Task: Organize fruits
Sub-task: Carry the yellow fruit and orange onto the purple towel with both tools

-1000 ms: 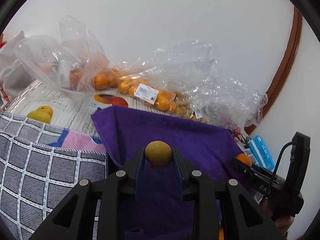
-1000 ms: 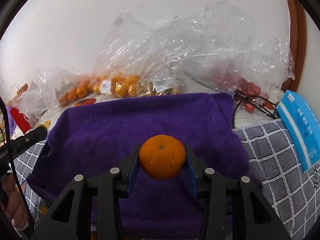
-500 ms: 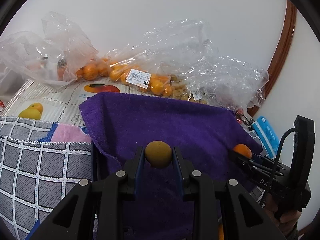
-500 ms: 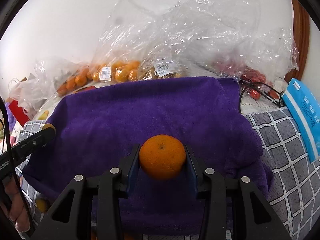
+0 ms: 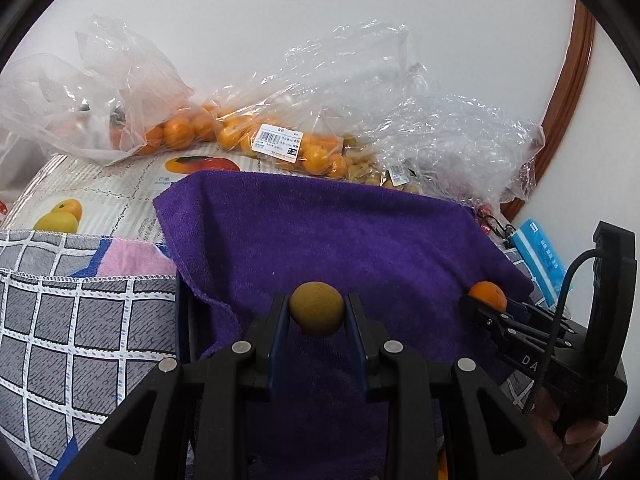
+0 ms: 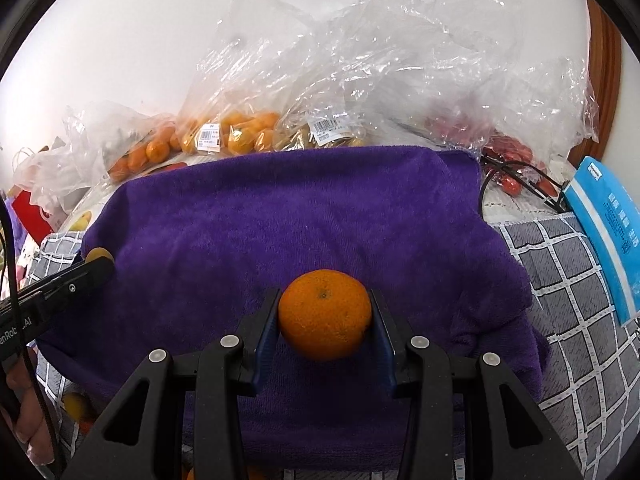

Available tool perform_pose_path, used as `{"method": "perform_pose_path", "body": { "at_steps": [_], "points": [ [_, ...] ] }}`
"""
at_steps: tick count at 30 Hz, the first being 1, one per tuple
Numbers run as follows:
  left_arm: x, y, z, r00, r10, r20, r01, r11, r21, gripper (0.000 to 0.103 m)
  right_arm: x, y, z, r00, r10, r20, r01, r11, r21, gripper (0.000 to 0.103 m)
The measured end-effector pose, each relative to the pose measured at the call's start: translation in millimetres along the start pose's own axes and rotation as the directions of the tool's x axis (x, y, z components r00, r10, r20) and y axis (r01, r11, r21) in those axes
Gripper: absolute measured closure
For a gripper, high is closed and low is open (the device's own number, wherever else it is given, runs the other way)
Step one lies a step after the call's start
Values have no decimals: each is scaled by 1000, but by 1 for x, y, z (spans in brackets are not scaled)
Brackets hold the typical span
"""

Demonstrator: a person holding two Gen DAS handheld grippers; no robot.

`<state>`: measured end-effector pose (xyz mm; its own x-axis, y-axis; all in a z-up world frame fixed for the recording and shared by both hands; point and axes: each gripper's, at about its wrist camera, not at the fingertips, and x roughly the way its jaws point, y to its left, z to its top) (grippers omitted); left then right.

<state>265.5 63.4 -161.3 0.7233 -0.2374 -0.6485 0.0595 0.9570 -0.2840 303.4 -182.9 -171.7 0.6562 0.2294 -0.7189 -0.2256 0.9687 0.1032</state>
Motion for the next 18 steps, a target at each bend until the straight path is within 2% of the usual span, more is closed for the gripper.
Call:
{"method": "perform_pose_path", "body": {
  "at_steps": [11,18],
  "points": [
    [0,0,0,1000,9,0,-9,1000,0,77,-8,-2,1,999,-8,38,8,1000,8,60],
    [1,-1,0,1000,7,0,-7,1000,7,77,-15,-3,1,997,-8,73,6,1000,29,56]
  ]
}}
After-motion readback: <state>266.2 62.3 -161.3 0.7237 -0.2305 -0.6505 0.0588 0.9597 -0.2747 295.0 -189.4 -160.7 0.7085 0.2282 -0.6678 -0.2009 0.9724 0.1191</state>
